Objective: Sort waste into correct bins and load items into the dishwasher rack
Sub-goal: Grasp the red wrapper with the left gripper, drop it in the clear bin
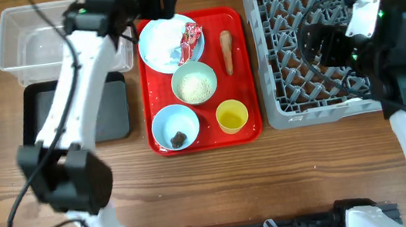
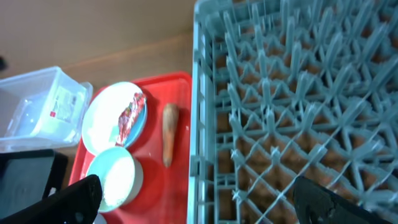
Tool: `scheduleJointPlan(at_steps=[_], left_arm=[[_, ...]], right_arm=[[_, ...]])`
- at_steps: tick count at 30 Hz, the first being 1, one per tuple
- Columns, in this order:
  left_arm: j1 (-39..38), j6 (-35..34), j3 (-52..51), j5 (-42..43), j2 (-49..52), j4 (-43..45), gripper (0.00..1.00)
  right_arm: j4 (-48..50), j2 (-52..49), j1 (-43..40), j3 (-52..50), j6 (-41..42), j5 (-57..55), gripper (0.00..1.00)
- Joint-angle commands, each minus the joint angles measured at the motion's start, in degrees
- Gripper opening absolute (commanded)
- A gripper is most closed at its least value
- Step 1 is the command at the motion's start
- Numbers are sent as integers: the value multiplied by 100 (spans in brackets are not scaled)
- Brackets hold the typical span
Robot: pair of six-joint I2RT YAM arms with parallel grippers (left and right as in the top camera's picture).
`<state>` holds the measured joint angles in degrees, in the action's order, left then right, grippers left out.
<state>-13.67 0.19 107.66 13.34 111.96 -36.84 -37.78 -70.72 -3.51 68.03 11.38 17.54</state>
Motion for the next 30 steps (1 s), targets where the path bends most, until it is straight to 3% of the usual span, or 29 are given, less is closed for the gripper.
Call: scheduleJointPlan(at_steps=[1,4,5,9,14,15,16,17,19,24,30], left_arm=[[-286,66,125,-37,717,-177,100],[-411,72,122,-90,1180,48,100],[-411,66,120,-229,1416,140,94],[-407,63,120,-903,1993,249,94],[-407,70,120,-1025,2573,363,95],[-407,72,120,-1027,2647,365,82],[-407,68,109,-1025,2702,363,63],[-409,66,105,-1023,2750,343,36],[-413,68,105,-1023,2763,295,4],[-385,31,210,-1025,2284,118,4],[188,-389,348,-1045,629,166,4]], right_arm=[[-164,-142,35,96,254,122,100],[-243,-146,33,96,251,120,100],[-302,-146,33,96,251,120,100],[-474,-146,33,96,216,120,100],[-490,-146,33,96,219,118,100],[-492,-146,33,96,223,118,100],[-492,-146,33,96,219,118,100],[-492,-146,33,96,221,118,100],[-485,-146,33,96,227,118,100],[-474,-146,33,96,229,118,100],[-448,-146,33,96,229,118,100]])
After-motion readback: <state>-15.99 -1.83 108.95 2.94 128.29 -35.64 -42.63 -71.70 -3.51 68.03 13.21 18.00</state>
